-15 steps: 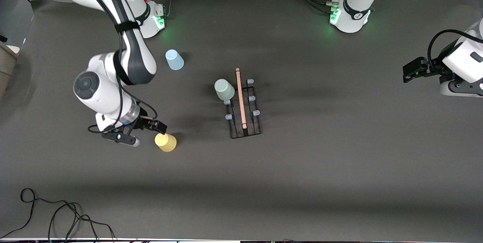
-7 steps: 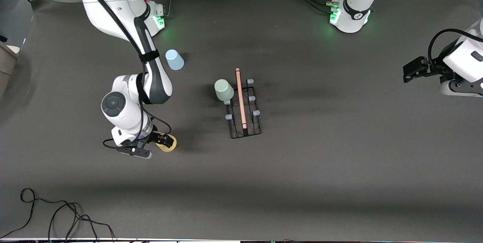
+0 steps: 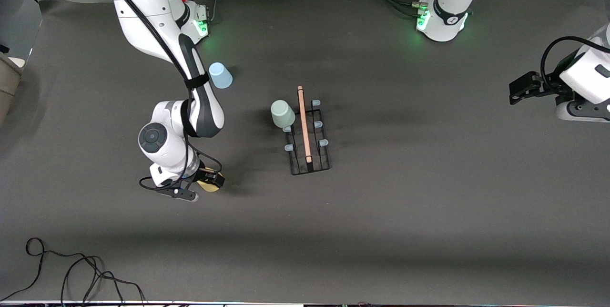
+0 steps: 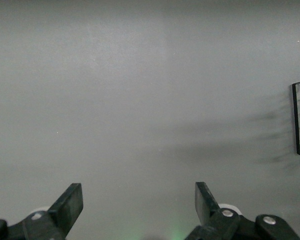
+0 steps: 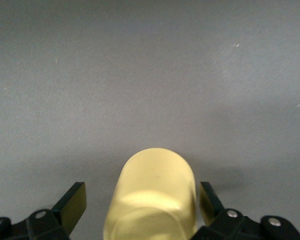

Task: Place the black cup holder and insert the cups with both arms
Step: 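Carry the yellow cup to the rack and lower it onto a peg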

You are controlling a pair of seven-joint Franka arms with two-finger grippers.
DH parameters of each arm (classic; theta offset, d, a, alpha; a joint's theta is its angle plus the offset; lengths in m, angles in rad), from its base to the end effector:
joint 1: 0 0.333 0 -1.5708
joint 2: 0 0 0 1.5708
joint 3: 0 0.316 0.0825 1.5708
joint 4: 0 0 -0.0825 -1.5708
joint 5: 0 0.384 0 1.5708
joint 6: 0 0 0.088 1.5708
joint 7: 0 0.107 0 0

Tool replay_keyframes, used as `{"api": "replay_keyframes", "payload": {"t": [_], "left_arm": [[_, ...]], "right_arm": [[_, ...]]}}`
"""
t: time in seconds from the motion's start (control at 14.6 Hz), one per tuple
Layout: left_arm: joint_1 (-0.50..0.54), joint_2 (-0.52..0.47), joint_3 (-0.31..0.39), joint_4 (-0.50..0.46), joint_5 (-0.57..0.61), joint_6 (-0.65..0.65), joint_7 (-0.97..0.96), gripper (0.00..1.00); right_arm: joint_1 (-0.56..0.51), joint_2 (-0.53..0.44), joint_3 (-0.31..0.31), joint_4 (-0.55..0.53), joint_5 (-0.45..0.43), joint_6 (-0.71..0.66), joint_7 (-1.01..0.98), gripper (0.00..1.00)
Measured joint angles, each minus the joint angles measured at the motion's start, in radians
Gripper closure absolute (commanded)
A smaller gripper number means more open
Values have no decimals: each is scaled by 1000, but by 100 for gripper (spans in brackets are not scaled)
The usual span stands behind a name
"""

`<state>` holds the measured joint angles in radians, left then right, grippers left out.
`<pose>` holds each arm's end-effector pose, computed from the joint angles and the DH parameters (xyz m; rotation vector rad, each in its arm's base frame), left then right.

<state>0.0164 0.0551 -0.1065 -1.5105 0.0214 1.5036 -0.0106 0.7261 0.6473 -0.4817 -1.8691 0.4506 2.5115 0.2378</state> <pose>0.5625 -0.0466 0.6164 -3.1191 0.1229 0.0950 0.6216 0.1710 0.2071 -3.0899 0.3918 -0.1523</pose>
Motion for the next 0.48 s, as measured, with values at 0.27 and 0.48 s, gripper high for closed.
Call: {"api": "replay_keyframes", "payload": {"t": [0.27,0.48], "left_arm": [[0,0,0,0,0,0,0,0],[0,0,0,0,0,0,0,0]], "right_arm": [[0,0,8,2,1,-20,-1,100],[0,-13,2,16,2,-51,-2,100]]}}
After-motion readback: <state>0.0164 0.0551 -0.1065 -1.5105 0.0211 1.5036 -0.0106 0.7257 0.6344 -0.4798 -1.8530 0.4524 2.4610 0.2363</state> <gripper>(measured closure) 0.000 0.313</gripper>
